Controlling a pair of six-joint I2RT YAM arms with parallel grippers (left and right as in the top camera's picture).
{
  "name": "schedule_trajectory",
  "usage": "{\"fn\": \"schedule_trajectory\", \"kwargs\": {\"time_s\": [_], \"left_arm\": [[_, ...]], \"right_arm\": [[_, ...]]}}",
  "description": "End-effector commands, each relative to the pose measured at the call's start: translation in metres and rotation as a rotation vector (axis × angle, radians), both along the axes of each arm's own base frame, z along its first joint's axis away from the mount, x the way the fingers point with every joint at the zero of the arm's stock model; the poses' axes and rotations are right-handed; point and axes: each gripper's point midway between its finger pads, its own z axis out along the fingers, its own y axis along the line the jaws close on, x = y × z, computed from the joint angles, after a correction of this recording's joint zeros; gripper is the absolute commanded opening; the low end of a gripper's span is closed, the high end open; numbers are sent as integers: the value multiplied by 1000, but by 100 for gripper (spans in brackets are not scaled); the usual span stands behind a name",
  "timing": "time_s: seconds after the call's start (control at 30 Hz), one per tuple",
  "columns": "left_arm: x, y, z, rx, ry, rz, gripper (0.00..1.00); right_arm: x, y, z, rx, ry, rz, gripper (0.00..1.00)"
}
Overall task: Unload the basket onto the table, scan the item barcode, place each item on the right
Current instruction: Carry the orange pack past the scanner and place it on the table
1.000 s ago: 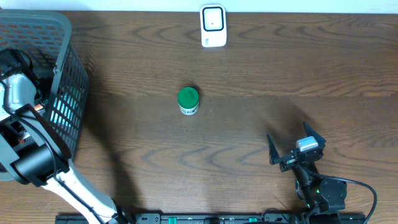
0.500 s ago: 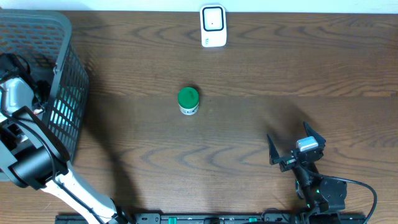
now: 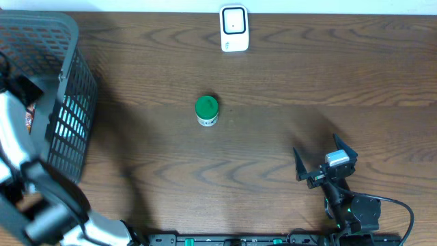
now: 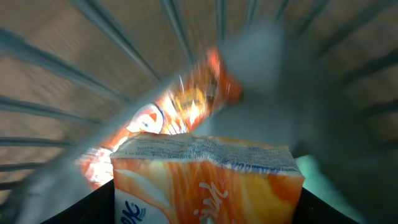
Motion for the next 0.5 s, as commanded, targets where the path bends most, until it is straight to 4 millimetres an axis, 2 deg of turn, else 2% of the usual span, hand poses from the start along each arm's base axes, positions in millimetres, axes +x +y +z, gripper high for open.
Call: {"fn": "schedule_trajectory", "kwargs": {"time_s": [0.0, 0.13, 0.2, 0.27, 0.33, 0.47], "left_arm": [[-10, -6, 92, 62, -247, 97, 70], [-11, -44, 156, -1, -484, 21, 70], [-12, -72, 186, -82, -613, -13, 70], [-11, -97, 203, -164, -695, -56, 70], [-9, -134, 216, -285, -756, -108, 70], [3, -211, 224, -431, -753, -288, 70]], "right_arm": [[-1, 2, -1, -6, -1, 8, 99], [-1, 2, -1, -6, -1, 8, 99], [-1, 2, -1, -6, -1, 8, 99], [-1, 2, -1, -6, -1, 8, 99], [-1, 2, -1, -6, -1, 8, 99], [-1, 2, -1, -6, -1, 8, 99]]}}
